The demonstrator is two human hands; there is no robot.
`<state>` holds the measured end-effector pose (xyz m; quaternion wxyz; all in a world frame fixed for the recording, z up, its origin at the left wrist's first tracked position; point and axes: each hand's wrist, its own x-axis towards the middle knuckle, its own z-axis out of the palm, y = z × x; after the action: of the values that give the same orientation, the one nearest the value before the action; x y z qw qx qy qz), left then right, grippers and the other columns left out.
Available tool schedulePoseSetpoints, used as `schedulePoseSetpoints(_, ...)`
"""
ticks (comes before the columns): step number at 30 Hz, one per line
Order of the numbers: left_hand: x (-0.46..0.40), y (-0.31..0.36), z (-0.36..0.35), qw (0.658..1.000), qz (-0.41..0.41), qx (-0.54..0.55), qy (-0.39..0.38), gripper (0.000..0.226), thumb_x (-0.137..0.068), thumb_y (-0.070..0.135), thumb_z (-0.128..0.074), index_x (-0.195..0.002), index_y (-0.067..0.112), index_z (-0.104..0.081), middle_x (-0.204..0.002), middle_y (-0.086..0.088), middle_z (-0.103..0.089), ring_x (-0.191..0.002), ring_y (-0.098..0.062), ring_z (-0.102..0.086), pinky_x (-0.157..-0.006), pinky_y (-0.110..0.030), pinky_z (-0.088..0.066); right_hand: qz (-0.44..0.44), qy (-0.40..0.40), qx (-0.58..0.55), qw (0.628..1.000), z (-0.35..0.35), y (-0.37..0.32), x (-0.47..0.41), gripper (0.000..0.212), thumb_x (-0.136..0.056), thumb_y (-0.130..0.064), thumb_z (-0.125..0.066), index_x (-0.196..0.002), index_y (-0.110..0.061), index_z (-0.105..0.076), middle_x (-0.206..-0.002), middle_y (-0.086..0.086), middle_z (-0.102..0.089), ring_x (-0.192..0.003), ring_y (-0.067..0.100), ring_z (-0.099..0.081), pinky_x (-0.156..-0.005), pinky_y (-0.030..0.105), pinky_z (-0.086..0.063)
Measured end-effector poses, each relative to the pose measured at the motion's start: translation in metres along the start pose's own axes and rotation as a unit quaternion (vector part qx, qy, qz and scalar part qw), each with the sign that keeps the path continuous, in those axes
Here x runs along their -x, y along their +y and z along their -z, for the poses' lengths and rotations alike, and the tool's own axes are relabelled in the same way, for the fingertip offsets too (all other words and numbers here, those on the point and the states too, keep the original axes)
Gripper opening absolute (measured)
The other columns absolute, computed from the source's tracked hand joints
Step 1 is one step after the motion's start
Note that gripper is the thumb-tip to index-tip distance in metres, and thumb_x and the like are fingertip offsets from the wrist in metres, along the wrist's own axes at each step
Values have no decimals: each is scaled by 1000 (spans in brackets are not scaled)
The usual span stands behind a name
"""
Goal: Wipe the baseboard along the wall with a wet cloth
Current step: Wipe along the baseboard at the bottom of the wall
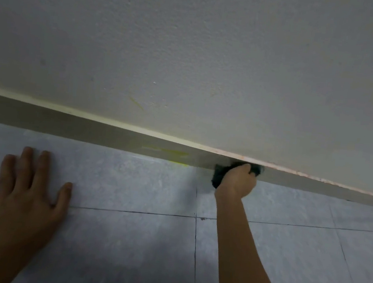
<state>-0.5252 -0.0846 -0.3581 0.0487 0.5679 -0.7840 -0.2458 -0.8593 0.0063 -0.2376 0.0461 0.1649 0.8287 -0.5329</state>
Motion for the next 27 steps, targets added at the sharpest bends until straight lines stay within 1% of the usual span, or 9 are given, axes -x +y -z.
schedulePoseSetpoints(3, 8, 7, 5, 1000, 0, 1, 2, 81, -84, 66, -20, -152, 26, -3, -160, -12, -7, -146, -39, -7, -112, -66, -16, -42, 16, 16, 999, 1, 13, -2, 42, -102, -30, -32, -132, -6, -49, -124, 15, -59, -109, 35, -57, -91, 43, -47)
schedulePoseSetpoints(5, 15, 23, 10, 1000, -3, 7, 11, 78, -86, 59, -24, -150, 16, -16, -158, -17, -15, -144, -41, -12, -111, -67, -17, -42, -19, 54, 997, -3, 15, 19, 43, -102, -29, -31, -129, -1, -49, -126, 20, -58, -111, 38, -56, -93, 43, -45)
schedulePoseSetpoints(8, 15, 34, 15, 999, 12, -37, 25, 80, -85, 61, -22, -152, 20, -12, -161, -10, -11, -146, -35, -11, -114, -60, -12, -10, -128, 96, 987, -20, 21, 79, 40, -103, -23, -31, -124, 4, -51, -126, 24, -56, -112, 37, -54, -93, 37, -41)
schedulePoseSetpoints(11, 15, 27, 17, 997, 17, -64, 38, 78, -87, 61, -20, -152, 20, -11, -161, -9, -10, -147, -33, -10, -115, -57, -8, -38, -233, 47, 971, -28, 12, 122, 29, -103, -26, -32, -111, -8, -54, -109, 12, -59, -94, 25, -54, -89, 36, -45)
schedulePoseSetpoints(14, 18, 26, 20, 997, 8, -69, 41, 77, -87, 60, -21, -152, 19, -13, -161, -10, -13, -147, -34, -11, -115, -57, -8, -37, -160, -6, 986, -25, 2, 108, 21, -102, -26, -33, -101, -13, -50, -102, 8, -56, -91, 23, -53, -83, 34, -45)
schedulePoseSetpoints(17, 21, 26, 21, 997, 11, -67, 37, 78, -87, 59, -20, -152, 18, -14, -161, -11, -13, -147, -34, -11, -114, -57, -8, -45, -112, -2, 993, -28, 8, 102, 36, -104, -26, -29, -124, -4, -50, -119, 14, -59, -94, 23, -53, -78, 30, -41)
schedulePoseSetpoints(21, 20, 23, 21, 997, 11, -68, 34, 78, -87, 62, -16, -153, 22, -6, -162, -7, -6, -148, -30, -5, -116, -56, -6, -102, -208, 45, 972, -48, 31, 138, 39, -104, -27, -29, -128, -3, -49, -126, 16, -58, -110, 30, -56, -91, 33, -43)
schedulePoseSetpoints(23, 20, 23, 21, 997, 12, -64, 34, 78, -87, 62, -17, -153, 22, -7, -162, -7, -6, -148, -30, -5, -116, -56, -6, -118, -247, 22, 962, -50, 31, 155, 38, -103, -27, -32, -128, -5, -51, -126, 14, -57, -109, 28, -54, -99, 38, -44)
schedulePoseSetpoints(27, 21, 25, 21, 997, 11, -60, 40, 77, -87, 60, -20, -153, 21, -12, -161, -9, -11, -147, -32, -9, -115, -56, -8, -71, -190, -53, 978, -42, 15, 152, 28, -103, -30, -31, -109, -14, -53, -103, 4, -57, -92, 23, -56, -86, 39, -51)
